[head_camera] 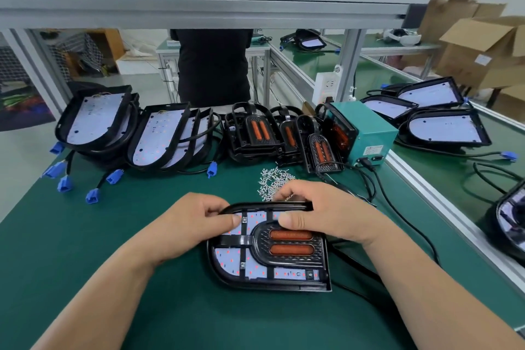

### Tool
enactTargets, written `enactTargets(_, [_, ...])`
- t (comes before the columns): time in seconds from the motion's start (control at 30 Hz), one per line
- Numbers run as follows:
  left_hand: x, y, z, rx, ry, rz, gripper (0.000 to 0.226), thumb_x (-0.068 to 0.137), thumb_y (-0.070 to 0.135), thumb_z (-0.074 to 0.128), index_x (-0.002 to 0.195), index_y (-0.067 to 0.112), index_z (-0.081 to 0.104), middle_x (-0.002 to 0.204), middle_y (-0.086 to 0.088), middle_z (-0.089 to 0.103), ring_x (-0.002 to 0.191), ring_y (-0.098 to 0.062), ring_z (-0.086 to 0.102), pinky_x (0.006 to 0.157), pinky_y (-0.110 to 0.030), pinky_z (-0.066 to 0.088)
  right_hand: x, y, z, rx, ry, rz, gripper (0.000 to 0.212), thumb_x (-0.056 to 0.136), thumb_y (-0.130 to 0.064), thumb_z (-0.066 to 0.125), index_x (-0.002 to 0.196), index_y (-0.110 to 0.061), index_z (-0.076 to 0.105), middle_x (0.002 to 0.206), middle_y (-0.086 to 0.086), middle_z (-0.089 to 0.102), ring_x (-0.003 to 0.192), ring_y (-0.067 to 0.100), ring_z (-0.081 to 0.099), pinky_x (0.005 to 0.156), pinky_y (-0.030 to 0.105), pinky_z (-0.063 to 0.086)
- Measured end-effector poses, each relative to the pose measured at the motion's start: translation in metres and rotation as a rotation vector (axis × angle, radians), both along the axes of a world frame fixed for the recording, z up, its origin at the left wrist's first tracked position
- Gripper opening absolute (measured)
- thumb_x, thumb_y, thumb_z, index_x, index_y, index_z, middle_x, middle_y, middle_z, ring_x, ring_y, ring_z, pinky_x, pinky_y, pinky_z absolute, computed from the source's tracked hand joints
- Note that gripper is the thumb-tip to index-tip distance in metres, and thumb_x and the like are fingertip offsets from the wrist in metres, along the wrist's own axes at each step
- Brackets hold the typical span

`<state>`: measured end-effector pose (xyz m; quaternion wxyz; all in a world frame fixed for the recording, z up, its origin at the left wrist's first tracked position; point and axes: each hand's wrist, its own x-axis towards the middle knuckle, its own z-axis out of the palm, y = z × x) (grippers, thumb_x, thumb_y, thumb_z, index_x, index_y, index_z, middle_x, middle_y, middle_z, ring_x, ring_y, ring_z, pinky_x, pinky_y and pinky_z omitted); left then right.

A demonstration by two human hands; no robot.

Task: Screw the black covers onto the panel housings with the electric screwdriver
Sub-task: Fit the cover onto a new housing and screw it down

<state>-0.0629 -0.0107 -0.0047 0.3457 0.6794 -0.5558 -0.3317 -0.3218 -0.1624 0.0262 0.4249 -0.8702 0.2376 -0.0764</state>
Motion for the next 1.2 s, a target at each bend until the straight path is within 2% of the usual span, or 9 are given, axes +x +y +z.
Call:
enactTargets(0.1, [0.000,-0.001,-0.001,-0.038,0.042,-0.036,0.044,0.074,0.067,0.077,0.079,0.023,0.076,0.065,0.009,0.053,0.064,-0.008,0.044,0.058,-0.023,0.033,-0.003,0.002,0.003,0.071,-0.066,0.047,0.047,0.090,-0.040,0.078,0.133,-0.027,0.069,0.122,-0.004,0.076,0.117,0.017,0.071,0.111,0.045,0.049])
enactTargets(0.17, [0.002,-0.001,-0.003,-0.073,0.137,-0.035,0.059,0.078,0.076,0.072,0.089,0.018,0.078,0.072,0.002,0.059,0.066,-0.014,0.046,0.061,-0.029,0.036,-0.008,0.003,0.004,0.118,-0.128,0.013,0.044,0.090,-0.035,0.079,0.133,-0.028,0.070,0.121,-0.004,0.077,0.116,0.018,0.072,0.110,0.045,0.052])
enactTargets(0.27, [0.007,-0.002,-0.007,-0.103,0.389,0.056,0.082,0.082,0.088,0.057,0.117,0.017,0.079,0.068,0.001,0.039,0.057,-0.015,0.023,0.049,-0.022,0.022,-0.021,0.002,0.007,0.097,-0.201,-0.031,0.038,0.092,-0.040,0.079,0.129,-0.038,0.072,0.119,-0.008,0.078,0.110,0.013,0.074,0.102,0.034,0.057])
enactTargets(0.33, [0.008,-0.004,-0.009,-0.120,0.478,0.146,0.081,0.081,0.089,0.056,0.117,0.020,0.078,0.067,0.002,0.027,0.053,-0.013,0.018,0.046,-0.019,0.019,-0.032,0.000,0.007,0.095,-0.285,-0.089,0.037,0.090,-0.043,0.079,0.126,-0.040,0.072,0.116,-0.006,0.078,0.107,0.014,0.075,0.100,0.036,0.058])
enactTargets(0.43, [0.006,-0.008,-0.014,-0.135,0.450,0.190,0.069,0.081,0.086,0.057,0.105,0.025,0.079,0.067,0.000,0.028,0.053,-0.014,0.020,0.047,-0.021,0.019,-0.054,-0.006,0.007,0.161,-0.476,-0.227,0.039,0.084,-0.046,0.081,0.121,-0.036,0.076,0.113,0.003,0.079,0.103,0.021,0.076,0.097,0.042,0.061])
enactTargets(0.53, [0.005,-0.009,-0.015,-0.132,0.420,0.204,0.067,0.081,0.085,0.060,0.104,0.024,0.078,0.068,0.000,0.030,0.055,-0.015,0.022,0.046,-0.023,0.021,-0.078,-0.014,0.007,0.220,-0.655,-0.386,0.033,0.084,-0.033,0.084,0.117,-0.029,0.079,0.110,0.008,0.080,0.097,0.022,0.076,0.090,0.041,0.063])
enactTargets(0.67, [0.006,-0.009,-0.018,-0.124,0.366,0.198,0.068,0.081,0.084,0.060,0.105,0.023,0.078,0.070,-0.001,0.031,0.056,-0.016,0.023,0.047,-0.024,0.022,-0.114,-0.025,0.008,0.232,-0.840,-0.629,0.027,0.085,-0.024,0.078,0.112,-0.027,0.081,0.110,0.005,0.080,0.094,0.021,0.074,0.089,0.039,0.062])
enactTargets(0.87, [0.011,-0.011,-0.022,-0.106,0.342,0.192,0.069,0.076,0.086,0.061,0.103,0.024,0.078,0.068,-0.001,0.032,0.054,-0.015,0.021,0.046,-0.020,0.021,-0.170,-0.035,0.011,0.268,-1.076,-0.950,0.011,0.091,-0.019,0.074,0.096,-0.025,0.083,0.100,0.001,0.080,0.085,0.017,0.075,0.074,0.033,0.064])
enactTargets(1.2, [0.037,-0.017,-0.041,-0.023,0.408,0.194,0.079,0.079,0.089,0.062,0.114,0.020,0.075,0.066,-0.002,0.032,0.048,-0.016,0.022,0.049,-0.025,0.017,-0.255,-0.044,0.008,0.178,-1.216,-1.387,0.007,0.106,-0.018,0.064,0.100,-0.019,0.068,0.090,-0.001,0.076,0.072,0.013,0.071,0.064,0.029,0.064])
